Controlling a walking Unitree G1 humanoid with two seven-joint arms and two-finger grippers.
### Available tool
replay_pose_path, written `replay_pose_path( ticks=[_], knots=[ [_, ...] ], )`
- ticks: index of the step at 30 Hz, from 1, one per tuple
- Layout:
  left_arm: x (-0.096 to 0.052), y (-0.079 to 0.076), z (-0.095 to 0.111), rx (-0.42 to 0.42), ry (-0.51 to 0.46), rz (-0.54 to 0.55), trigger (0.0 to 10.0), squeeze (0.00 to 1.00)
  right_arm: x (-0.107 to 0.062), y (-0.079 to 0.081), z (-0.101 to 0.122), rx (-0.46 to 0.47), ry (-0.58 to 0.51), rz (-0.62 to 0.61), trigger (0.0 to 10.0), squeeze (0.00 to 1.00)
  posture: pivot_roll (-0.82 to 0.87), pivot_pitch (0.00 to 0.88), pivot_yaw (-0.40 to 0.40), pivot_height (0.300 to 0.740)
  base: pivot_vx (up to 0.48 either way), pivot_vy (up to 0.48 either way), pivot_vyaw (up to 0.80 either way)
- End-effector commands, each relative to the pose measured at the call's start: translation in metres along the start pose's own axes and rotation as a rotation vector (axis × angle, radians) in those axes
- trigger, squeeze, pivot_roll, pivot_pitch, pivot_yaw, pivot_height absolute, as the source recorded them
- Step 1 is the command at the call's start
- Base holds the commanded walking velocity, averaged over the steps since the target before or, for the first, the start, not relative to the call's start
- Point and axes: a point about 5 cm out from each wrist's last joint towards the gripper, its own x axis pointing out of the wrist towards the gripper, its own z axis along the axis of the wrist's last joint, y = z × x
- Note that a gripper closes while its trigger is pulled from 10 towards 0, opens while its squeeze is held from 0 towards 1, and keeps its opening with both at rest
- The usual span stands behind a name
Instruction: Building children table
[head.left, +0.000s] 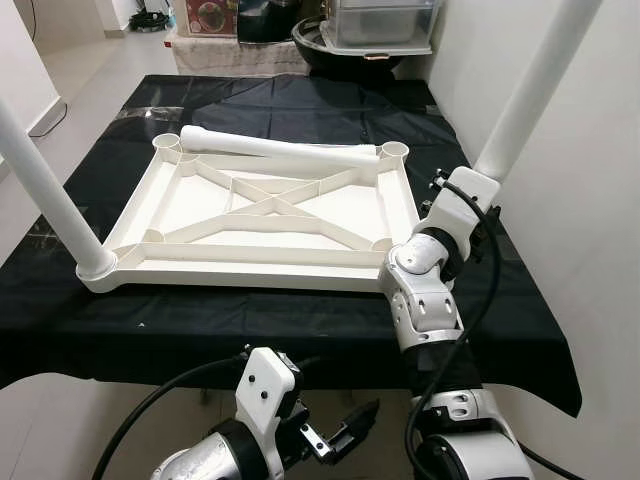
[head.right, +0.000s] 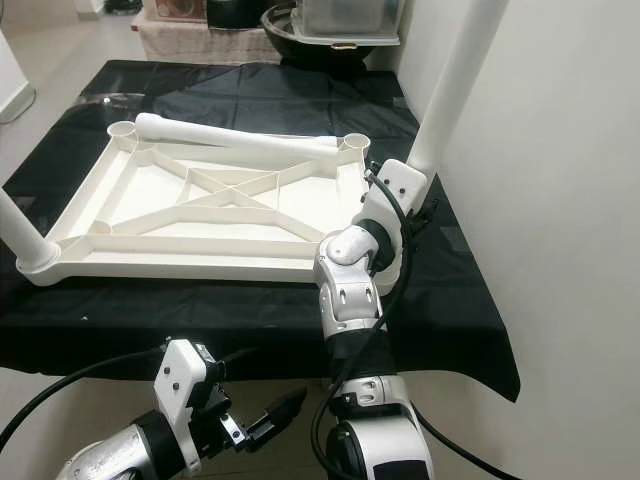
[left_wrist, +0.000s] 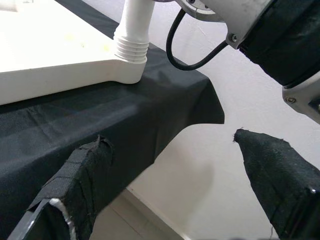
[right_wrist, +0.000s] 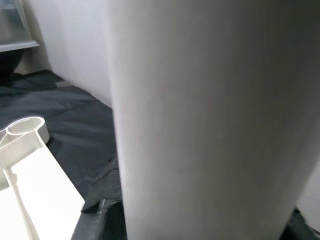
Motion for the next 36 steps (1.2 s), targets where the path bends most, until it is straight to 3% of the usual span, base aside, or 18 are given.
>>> replay_pose_path(
  ticks=[1, 4, 5, 7, 8, 9, 10, 11, 36],
  knots=[
    [0.0, 0.0, -0.004, 0.002, 0.015, -0.002, 10.0, 0.0, -0.008, -0.003, -0.034, -0.048, 0.157, -0.002, 10.0, 0.52, 0.09, 0.142, -0.04, 0.74, 0.0, 0.0, 0.0],
    [0.0, 0.0, -0.004, 0.002, 0.015, -0.002, 10.0, 0.0, -0.008, -0.003, -0.034, -0.048, 0.157, -0.002, 10.0, 0.52, 0.09, 0.142, -0.04, 0.74, 0.0, 0.0, 0.0],
    [-0.001, 0.0, -0.004, 0.002, 0.016, -0.001, 10.0, 0.0, -0.008, -0.003, -0.035, -0.045, 0.158, 0.002, 10.0, 1.0, 0.09, 0.144, -0.041, 0.74, 0.0, 0.0, 0.0],
    [-0.001, 0.0, -0.004, 0.001, 0.016, 0.0, 10.0, 0.0, -0.008, -0.002, -0.034, -0.047, 0.149, 0.001, 10.0, 1.0, 0.09, 0.144, -0.041, 0.74, 0.0, 0.0, 0.0],
    [-0.001, 0.0, -0.004, 0.0, 0.016, 0.0, 10.0, 0.0, -0.008, -0.002, -0.033, -0.049, 0.141, 0.002, 10.0, 0.68, 0.09, 0.143, -0.042, 0.74, 0.0, 0.0, 0.0],
    [-0.001, 0.0, -0.005, -0.002, 0.016, 0.001, 10.0, 0.0, -0.008, -0.002, -0.033, -0.046, 0.14, 0.004, 10.0, 0.09, 0.09, 0.146, -0.043, 0.74, 0.0, 0.0, 0.0],
    [-0.001, 0.0, -0.005, -0.002, 0.016, 0.001, 10.0, 0.0, -0.008, -0.002, -0.033, -0.046, 0.14, 0.004, 10.0, 0.09, 0.09, 0.146, -0.043, 0.74, 0.0, 0.0, 0.0],
    [-0.001, 0.0, -0.005, -0.002, 0.017, 0.002, 10.0, 0.0, -0.008, -0.001, -0.033, -0.045, 0.138, 0.008, 10.0, 0.0, 0.09, 0.146, -0.043, 0.74, 0.0, 0.0, 0.0],
    [-0.001, 0.002, -0.007, -0.008, 0.02, 0.015, 10.0, 0.0, -0.019, 0.014, -0.028, 0.015, 0.161, 0.149, 10.0, 0.0, 0.09, 0.145, -0.045, 0.74, 0.0, 0.0, 0.0]
  ],
)
